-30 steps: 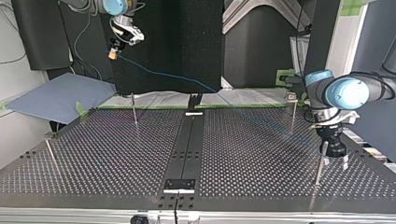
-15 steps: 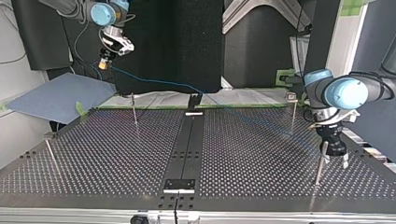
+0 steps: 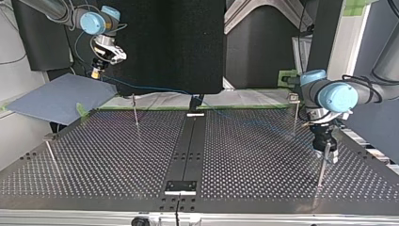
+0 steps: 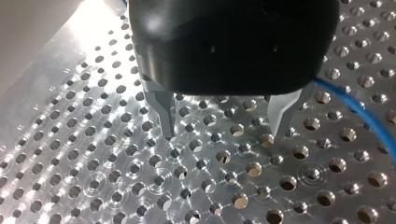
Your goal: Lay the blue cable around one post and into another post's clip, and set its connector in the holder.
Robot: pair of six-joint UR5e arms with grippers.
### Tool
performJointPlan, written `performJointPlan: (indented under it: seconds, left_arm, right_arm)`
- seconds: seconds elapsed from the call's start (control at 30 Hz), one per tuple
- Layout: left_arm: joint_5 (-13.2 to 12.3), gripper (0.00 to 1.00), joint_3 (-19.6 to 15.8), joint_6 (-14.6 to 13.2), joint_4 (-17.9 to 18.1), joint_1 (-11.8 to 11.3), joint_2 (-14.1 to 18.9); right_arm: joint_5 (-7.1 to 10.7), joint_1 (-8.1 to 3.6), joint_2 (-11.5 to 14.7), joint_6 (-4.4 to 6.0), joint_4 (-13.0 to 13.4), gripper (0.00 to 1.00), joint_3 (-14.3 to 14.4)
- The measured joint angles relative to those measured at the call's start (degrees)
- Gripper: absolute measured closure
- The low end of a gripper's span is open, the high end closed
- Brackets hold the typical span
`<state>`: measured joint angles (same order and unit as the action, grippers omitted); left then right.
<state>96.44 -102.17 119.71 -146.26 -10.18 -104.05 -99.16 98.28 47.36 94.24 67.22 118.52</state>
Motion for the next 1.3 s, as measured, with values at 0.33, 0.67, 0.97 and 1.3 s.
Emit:
performJointPlan:
  seconds: [0.33,0.67,0.97,1.3]
  left_arm:
    - [0.0,0.02,0.0,0.2,0.2,-0.1,-0.1]
    - [0.0,0.02,0.0,0.3,0.0,0.0,0.0]
    - [1.0,0.02,0.0,0.3,-0.4,-0.1,0.0]
    - [1.3,0.02,0.0,0.7,-0.6,-0.2,0.0]
  right_arm:
    - [3.35,-0.05,-2.9,-0.59,0.3,1.0,-0.6]
    - [8.0,-0.12,-4.0,-2.39,1.7,1.0,-1.6]
    - [12.07,-0.61,-6.0,-3.55,2.6,1.0,-2.5]
    - [13.53,-2.65,-8.4,-2.38,2.8,1.0,-4.4]
